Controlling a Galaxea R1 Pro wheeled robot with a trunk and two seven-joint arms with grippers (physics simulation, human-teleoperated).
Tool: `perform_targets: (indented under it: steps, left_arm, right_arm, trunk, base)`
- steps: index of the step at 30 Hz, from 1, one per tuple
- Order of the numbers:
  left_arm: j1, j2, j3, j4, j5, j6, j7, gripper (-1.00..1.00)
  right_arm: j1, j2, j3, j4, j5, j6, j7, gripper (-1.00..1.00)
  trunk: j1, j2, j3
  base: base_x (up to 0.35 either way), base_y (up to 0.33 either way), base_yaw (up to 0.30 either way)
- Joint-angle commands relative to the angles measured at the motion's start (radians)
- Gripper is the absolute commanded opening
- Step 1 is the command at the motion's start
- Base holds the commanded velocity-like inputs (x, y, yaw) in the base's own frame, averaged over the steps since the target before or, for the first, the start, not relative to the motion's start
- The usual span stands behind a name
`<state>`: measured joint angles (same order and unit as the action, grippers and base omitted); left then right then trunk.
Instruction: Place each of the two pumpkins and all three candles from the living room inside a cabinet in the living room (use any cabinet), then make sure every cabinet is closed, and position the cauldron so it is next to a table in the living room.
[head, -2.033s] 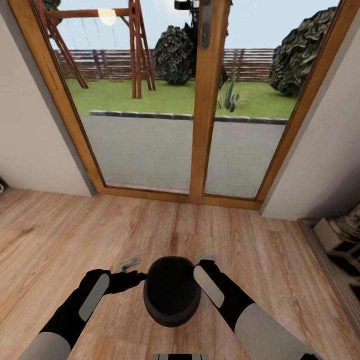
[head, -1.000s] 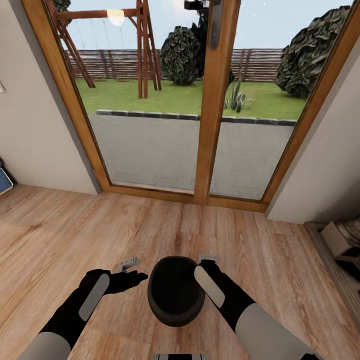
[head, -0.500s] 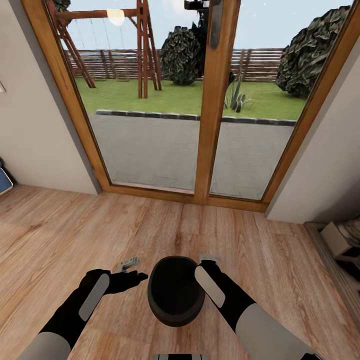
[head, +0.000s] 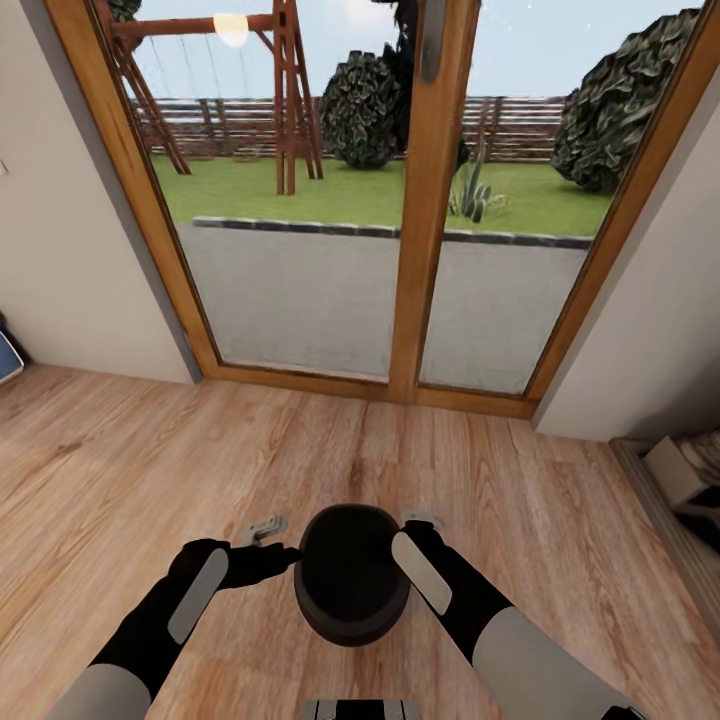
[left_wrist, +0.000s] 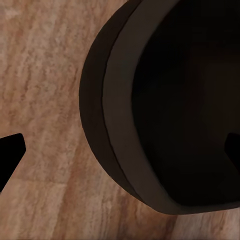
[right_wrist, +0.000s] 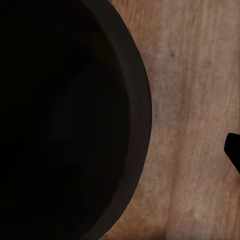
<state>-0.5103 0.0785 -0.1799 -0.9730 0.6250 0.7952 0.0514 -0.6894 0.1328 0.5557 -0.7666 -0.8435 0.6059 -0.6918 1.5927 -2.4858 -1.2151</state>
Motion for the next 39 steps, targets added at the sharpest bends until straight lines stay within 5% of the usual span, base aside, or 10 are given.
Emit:
perform_targets:
  steps: [1, 15, 39]
  left_arm:
    - [0.000, 0.000, -0.003, -0.001, 0.006, 0.002, 0.005, 1.00]
    - [0.000, -0.004, -0.003, -0.001, 0.007, 0.002, 0.005, 1.00]
    - [0.000, -0.005, -0.039, -0.001, 0.005, -0.048, 0.008, 1.00]
  right_arm:
    - [-0.001, -0.001, 0.003, -0.001, -0.008, 0.002, -0.008, 1.00]
    - [-0.001, -0.001, 0.003, 0.004, -0.008, -0.002, -0.008, 1.00]
    - [-0.001, -0.001, 0.003, 0.018, -0.008, -0.012, 0.006, 1.00]
  trunk:
    - [0.004, -0.008, -0.004]
    - [0.004, -0.008, -0.004]
    - [0.016, -0.019, -0.085]
  base:
    - [0.000, 0.000, 0.000]
    - [0.000, 0.000, 0.000]
    - [0.000, 0.000, 0.000]
